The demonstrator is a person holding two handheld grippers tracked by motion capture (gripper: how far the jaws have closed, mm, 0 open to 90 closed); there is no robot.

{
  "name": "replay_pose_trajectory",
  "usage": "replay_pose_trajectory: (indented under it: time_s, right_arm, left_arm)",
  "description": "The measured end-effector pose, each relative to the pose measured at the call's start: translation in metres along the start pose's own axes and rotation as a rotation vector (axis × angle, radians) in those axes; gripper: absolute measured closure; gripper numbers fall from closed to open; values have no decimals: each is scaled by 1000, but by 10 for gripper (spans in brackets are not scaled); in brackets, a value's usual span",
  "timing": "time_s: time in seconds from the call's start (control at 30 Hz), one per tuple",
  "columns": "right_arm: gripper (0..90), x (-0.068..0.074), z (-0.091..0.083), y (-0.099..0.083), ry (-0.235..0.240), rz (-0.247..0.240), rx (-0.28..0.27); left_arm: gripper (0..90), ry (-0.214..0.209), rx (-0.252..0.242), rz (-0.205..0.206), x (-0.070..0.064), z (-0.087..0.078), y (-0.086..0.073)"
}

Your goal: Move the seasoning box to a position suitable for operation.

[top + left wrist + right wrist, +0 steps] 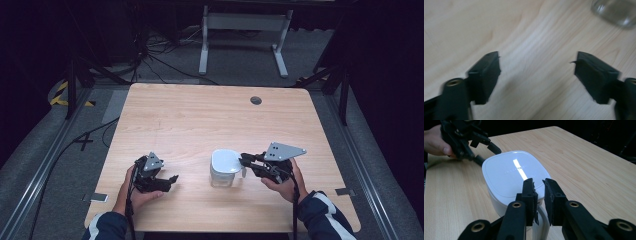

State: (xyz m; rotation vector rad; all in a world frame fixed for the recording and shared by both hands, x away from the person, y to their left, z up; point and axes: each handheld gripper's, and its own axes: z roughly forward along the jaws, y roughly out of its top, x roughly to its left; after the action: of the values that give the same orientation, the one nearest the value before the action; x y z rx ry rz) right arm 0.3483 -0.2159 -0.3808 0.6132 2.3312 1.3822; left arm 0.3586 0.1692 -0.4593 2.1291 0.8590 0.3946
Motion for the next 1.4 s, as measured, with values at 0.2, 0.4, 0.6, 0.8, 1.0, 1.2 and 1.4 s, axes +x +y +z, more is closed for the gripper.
replay_pose_trajectory:
  time_s: [0.2, 0.4, 0.6, 0.8, 1.0, 1.2, 1.4]
  right_arm:
    - [786, -1, -1, -1, -2, 5, 3]
    - [783, -2, -1, -2, -1, 7, 0]
    - [785, -2, -2, -3, 1, 7, -1]
    - [786, -3, -2, -3, 2, 6, -2]
    - [786, -3, -2, -3, 6, 10, -3]
    - [787, -3, -1, -4, 5, 10, 4]
    - [782, -2, -1, -4, 8, 2, 14]
  left_arm:
    - [543, -46, -116, 59, -18, -12, 31]
    - [732, -70, -156, 156, -39, -14, 53]
    - [895, -92, -166, 196, -53, -9, 69]
    - [896, -82, -139, 245, -63, -2, 76]
    - [895, -88, -128, 267, -68, 1, 81]
    - [883, -97, -134, 282, -73, 4, 87]
    - [893, -103, -142, 294, -77, 4, 94]
